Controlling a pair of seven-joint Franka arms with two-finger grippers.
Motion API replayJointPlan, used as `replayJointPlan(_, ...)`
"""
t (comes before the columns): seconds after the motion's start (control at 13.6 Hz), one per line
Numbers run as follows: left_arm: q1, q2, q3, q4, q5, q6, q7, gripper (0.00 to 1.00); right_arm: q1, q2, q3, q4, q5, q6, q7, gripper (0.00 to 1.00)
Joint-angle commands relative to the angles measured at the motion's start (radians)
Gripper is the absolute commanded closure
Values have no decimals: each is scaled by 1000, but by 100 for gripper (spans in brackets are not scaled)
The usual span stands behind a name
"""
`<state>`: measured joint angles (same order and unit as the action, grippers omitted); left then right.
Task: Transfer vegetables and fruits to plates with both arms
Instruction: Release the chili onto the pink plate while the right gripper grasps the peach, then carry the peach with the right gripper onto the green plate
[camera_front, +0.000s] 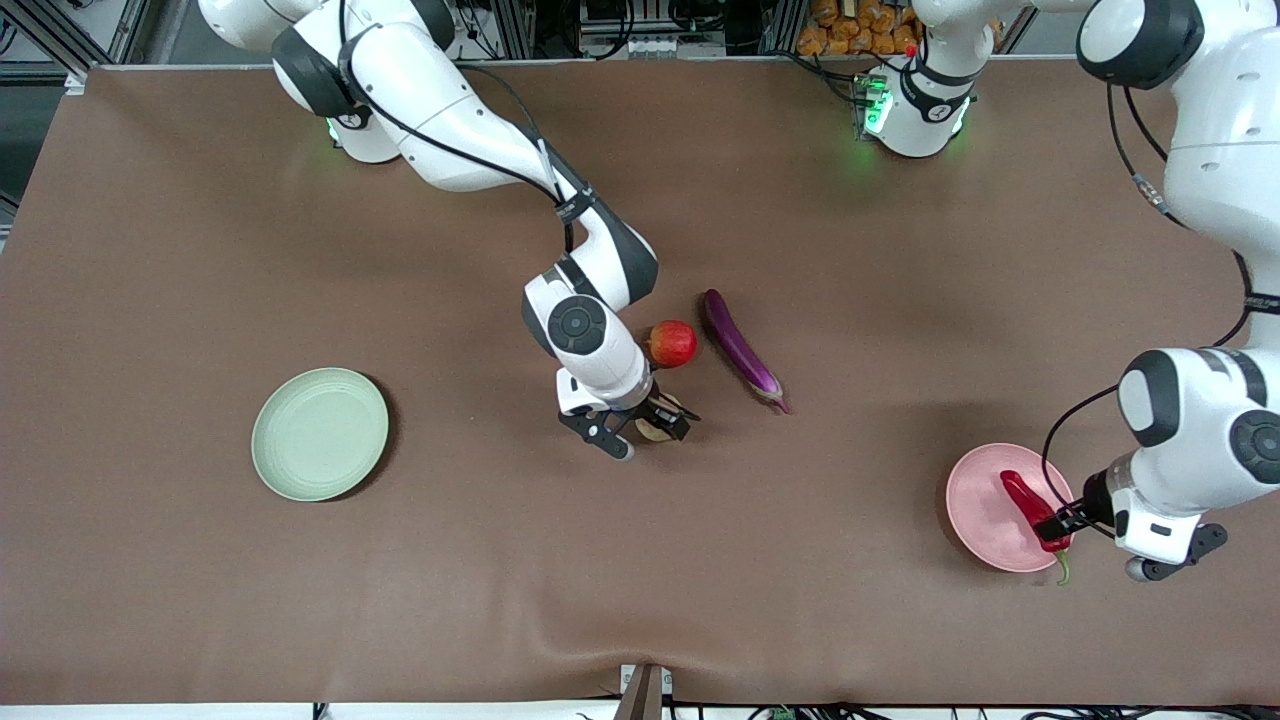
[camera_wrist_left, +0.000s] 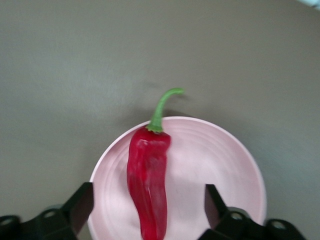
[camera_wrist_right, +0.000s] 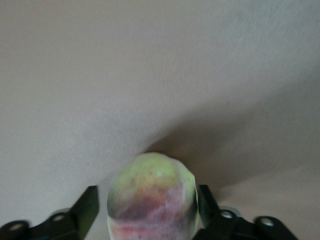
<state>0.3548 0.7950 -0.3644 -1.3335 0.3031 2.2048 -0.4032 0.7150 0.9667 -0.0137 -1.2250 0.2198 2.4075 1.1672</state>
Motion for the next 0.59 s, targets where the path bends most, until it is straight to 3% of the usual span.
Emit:
replayJointPlan(0.0,36,-182,-56,-32,4,-121,156,0,-12,10,-11,38,4,-11,3,100)
replayJointPlan(0.22,32,-278,-86,-32,1,-245,153,0,-80,-31,-3,42,12,-104,-12,100)
replayJointPlan(0.37,32,-336,-116,-32,-2,-334,152,0,-147,-74,1,51,13,-287,-30,100)
replayJointPlan(0.51,32,-385,-149,-32,-30,-414,150,0,-216,-133,-9,65,10,-517,-169,100)
